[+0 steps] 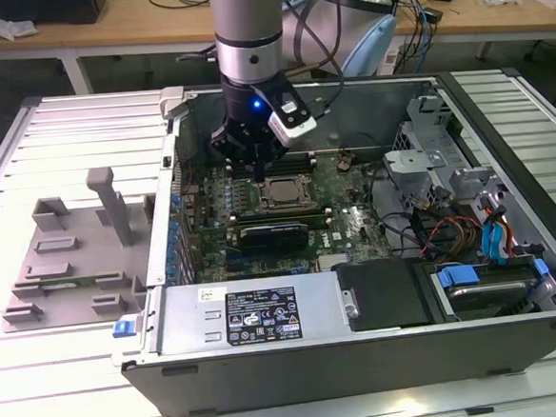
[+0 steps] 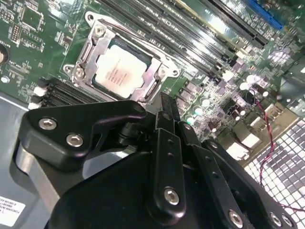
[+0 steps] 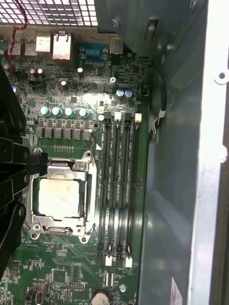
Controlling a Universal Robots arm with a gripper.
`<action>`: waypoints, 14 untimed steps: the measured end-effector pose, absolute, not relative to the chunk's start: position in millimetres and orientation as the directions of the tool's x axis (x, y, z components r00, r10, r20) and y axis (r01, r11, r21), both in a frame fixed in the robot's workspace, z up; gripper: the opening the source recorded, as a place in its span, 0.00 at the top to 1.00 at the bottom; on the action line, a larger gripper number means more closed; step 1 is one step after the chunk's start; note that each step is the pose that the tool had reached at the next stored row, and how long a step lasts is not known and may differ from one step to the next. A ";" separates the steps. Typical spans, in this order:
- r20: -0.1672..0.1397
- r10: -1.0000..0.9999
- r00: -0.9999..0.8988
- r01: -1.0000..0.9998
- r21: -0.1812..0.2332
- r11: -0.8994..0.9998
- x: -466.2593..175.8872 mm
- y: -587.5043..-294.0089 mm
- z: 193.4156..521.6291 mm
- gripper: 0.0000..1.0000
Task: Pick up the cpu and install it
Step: 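Install the first cpu locking lever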
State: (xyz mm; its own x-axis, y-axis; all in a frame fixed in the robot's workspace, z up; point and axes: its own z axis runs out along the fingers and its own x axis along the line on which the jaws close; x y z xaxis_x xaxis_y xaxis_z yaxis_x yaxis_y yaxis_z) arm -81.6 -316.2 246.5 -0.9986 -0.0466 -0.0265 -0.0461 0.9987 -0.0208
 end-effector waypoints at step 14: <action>-0.020 -0.045 -0.999 -0.046 0.047 0.998 -88.5 -316.4 247.6 0.89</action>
